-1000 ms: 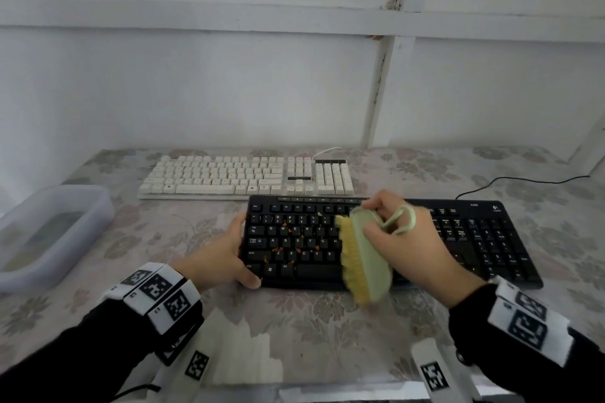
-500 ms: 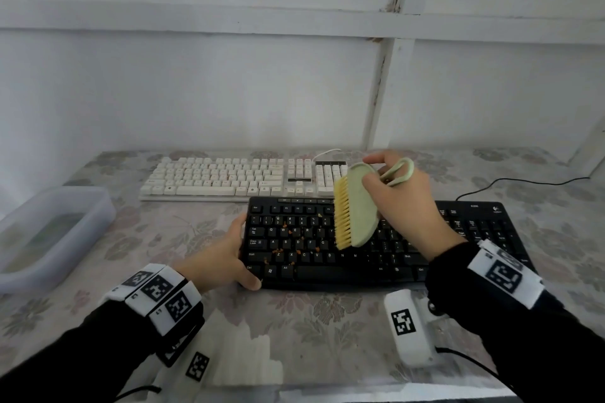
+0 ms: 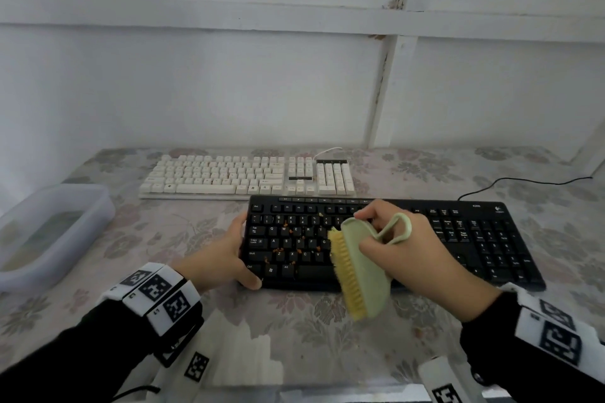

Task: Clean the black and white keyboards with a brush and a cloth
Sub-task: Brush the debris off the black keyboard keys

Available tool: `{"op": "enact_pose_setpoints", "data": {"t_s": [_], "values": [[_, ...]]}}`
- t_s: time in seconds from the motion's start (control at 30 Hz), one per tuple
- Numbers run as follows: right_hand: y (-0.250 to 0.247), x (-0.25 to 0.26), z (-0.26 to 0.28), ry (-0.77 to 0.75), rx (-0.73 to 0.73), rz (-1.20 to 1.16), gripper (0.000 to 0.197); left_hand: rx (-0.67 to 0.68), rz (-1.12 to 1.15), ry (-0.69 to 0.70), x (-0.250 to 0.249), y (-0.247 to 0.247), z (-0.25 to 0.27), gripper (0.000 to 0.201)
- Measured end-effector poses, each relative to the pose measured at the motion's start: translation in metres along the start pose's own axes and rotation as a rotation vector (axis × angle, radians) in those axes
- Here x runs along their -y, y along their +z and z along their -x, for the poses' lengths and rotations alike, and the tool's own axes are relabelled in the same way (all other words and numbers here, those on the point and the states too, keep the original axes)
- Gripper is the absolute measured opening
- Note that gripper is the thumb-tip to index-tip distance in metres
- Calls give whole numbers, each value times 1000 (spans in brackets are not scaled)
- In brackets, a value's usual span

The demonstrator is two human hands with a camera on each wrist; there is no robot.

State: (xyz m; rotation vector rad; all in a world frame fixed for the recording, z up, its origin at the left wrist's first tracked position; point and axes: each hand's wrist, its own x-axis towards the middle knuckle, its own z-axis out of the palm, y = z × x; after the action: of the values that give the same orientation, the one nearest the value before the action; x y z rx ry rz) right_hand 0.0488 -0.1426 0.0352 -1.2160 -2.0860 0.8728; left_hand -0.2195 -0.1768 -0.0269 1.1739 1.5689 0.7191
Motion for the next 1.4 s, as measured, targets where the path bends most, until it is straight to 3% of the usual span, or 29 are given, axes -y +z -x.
{"op": "enact_pose_setpoints", "data": {"t_s": [0.23, 0.4, 0.7, 0.9, 0.97, 1.13, 1.4], "values": [[-14, 13, -42, 17, -248, -140, 17, 0, -10, -4, 2, -1, -2, 130], [0, 11, -47, 42, -184, -93, 15, 4, -3, 11, 4, -1, -2, 132], [4, 5, -5, 61, -21, -54, 6, -3, -3, 20, 3, 0, -2, 128], [-16, 21, -40, -37, -309, -109, 10, 0, 8, 22, 4, -1, -2, 128], [-13, 23, -49, -59, -344, -114, 10, 3, 4, 23, 5, -1, -4, 128], [4, 12, -51, 2, -250, -107, 13, 2, -3, 17, 9, -3, -7, 132], [10, -3, -4, 10, -72, -98, 6, 7, 6, 9, 9, -2, -8, 133]]}}
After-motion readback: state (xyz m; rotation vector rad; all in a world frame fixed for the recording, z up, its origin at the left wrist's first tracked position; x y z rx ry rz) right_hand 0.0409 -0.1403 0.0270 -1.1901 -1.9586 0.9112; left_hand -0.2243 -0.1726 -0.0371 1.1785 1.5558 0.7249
